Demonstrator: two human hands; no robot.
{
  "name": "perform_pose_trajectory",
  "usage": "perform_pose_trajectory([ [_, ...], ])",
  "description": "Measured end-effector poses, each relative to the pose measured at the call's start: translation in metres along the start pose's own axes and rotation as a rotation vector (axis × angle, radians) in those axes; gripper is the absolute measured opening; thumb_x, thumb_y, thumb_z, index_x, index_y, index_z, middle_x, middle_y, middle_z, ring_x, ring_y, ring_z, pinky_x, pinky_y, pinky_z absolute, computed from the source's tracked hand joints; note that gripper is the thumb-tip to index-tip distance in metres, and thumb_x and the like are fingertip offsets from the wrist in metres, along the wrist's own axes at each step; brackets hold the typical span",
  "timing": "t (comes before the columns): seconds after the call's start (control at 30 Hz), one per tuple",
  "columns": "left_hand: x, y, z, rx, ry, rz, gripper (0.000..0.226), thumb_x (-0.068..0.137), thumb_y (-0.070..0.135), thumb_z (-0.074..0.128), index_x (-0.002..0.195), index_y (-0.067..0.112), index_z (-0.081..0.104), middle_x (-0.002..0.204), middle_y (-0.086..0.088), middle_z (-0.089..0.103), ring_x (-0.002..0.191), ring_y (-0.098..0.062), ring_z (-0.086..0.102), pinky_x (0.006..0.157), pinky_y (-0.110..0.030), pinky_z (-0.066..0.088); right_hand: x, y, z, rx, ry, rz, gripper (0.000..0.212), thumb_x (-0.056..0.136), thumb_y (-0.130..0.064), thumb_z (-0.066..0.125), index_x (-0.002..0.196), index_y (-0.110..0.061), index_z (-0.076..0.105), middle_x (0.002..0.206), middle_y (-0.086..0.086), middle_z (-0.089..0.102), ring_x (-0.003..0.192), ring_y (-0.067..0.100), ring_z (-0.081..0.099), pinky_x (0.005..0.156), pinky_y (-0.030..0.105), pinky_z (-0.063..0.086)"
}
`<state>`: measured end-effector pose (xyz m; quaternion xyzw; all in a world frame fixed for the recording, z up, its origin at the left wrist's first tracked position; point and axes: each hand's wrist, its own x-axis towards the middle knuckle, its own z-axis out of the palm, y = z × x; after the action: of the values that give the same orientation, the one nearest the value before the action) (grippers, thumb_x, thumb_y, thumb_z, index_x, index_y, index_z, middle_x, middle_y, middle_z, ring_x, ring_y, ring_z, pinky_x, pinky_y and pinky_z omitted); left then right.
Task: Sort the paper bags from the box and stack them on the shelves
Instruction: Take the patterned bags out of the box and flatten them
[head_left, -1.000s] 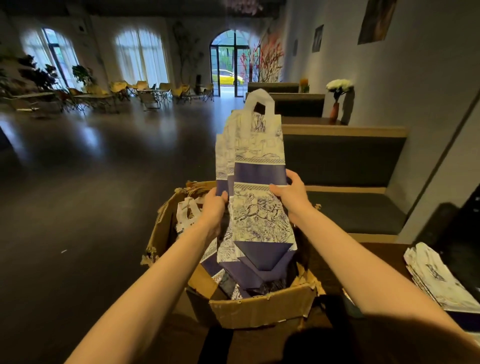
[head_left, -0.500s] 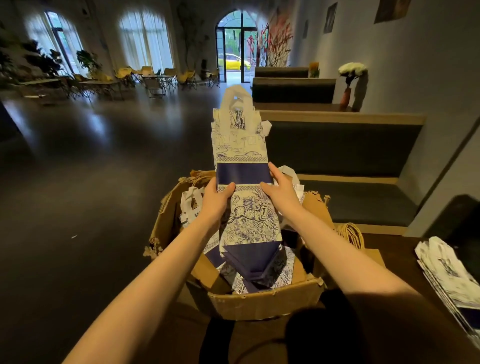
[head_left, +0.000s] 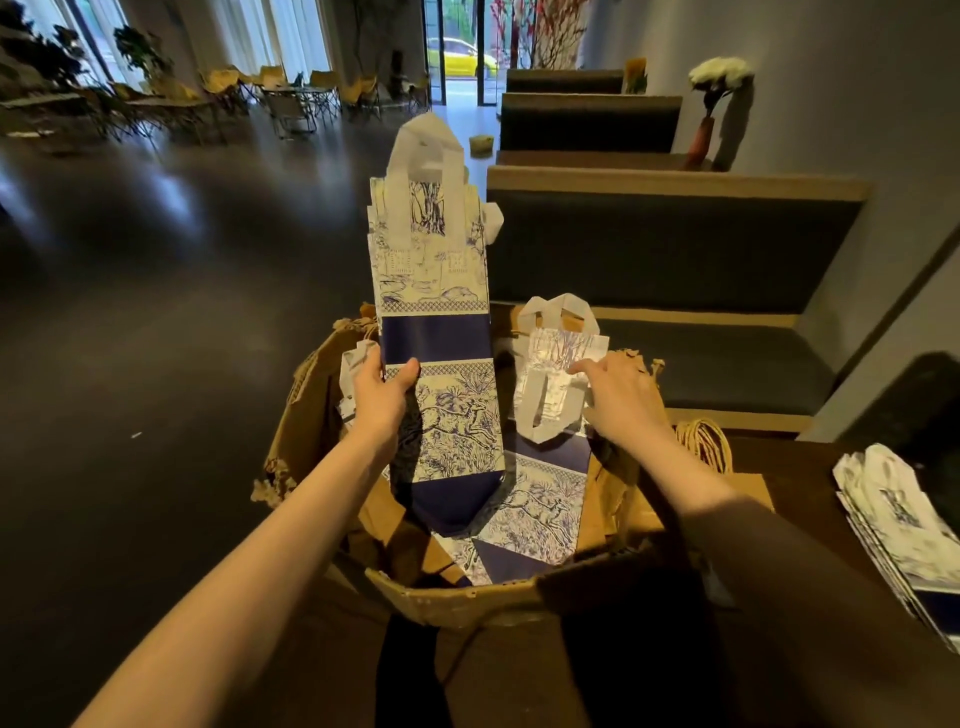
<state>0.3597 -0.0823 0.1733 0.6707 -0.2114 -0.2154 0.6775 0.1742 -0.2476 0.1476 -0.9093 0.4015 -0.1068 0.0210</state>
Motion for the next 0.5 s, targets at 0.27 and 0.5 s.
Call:
perform_pose_trajectory([
  [0.27,0.005,-0.009,-0.004,0.017,-0.018,-0.016,0.041,0.096,0.003,0.046,0.136,0.010,0.043,0.117,0.002,0.055,0.098,-0.009,0.053,0.064,-0.007,0.046,0.008,-0.004,0.025,-0.382,-0.058,-0.137,0.033,0.093,-0.022,0.055,0.125,-0.030,0.056,0.124,0.007,0.044,0.120,0.028,0.038,0.091,0.033,0.034],
  [0.5,0.008,-0.012,-0.015,0.017,0.014,-0.023,0.035,0.096,0.002,0.047,0.130,0.010,0.048,0.115,-0.002,0.058,0.101,-0.013,0.056,0.068,-0.013,0.045,0.011,-0.003,0.017,-0.256,0.128,-0.105,0.019,0.097,-0.021,0.049,0.112,-0.011,0.055,0.112,0.010,0.055,0.097,0.022,0.053,0.074,0.028,0.041],
])
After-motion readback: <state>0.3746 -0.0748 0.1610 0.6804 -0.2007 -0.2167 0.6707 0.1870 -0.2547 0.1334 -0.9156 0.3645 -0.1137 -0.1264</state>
